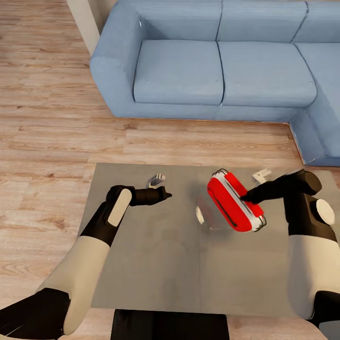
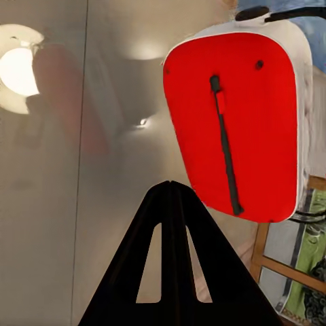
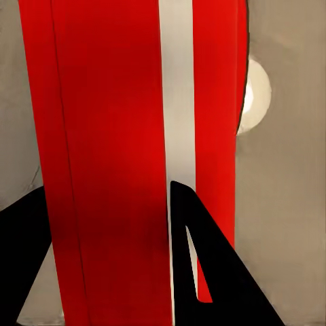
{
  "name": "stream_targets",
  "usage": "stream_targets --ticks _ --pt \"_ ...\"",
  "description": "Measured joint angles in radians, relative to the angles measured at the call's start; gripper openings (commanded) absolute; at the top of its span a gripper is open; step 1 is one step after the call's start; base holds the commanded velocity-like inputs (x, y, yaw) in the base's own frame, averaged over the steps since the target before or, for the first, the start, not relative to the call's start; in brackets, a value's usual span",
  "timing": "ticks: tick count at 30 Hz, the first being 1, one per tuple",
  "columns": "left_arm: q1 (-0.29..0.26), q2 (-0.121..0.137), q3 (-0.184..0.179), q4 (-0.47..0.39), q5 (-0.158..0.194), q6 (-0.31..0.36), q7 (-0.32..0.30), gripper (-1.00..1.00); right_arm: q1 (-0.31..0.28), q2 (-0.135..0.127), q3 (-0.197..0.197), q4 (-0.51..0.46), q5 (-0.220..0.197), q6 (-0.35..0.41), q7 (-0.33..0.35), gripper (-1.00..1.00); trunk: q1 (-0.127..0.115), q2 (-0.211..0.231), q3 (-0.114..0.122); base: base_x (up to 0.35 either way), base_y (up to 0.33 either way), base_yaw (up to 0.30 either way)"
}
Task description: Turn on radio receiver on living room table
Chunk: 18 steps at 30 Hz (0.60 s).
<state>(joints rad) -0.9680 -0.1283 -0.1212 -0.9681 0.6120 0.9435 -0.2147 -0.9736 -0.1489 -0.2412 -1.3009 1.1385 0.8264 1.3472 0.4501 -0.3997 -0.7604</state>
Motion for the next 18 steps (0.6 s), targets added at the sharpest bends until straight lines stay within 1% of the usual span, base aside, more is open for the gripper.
stream_targets --ticks 3,5,18 --pt "0.000 0.000 0.000 0.000 0.000 0.000 0.000 -1.00 0.000 0.000 -0.001 0.045 0.000 -0.007 -0.003 -1.00 0.000 0.000 0.000 0.000 0.000 0.000" --pt "0.000 0.000 0.000 0.000 0.000 0.000 0.000 -1.00 0.000 0.000 -0.002 0.052 0.000 -0.009 -0.003 -1.00 0.000 0.000 0.000 0.000 0.000 0.000" --pt "0.000 -0.001 0.000 0.000 0.000 0.000 0.000 -1.00 0.000 0.001 -0.003 0.062 0.000 -0.011 -0.008 -1.00 0.000 0.000 0.000 0.000 0.000 0.000"
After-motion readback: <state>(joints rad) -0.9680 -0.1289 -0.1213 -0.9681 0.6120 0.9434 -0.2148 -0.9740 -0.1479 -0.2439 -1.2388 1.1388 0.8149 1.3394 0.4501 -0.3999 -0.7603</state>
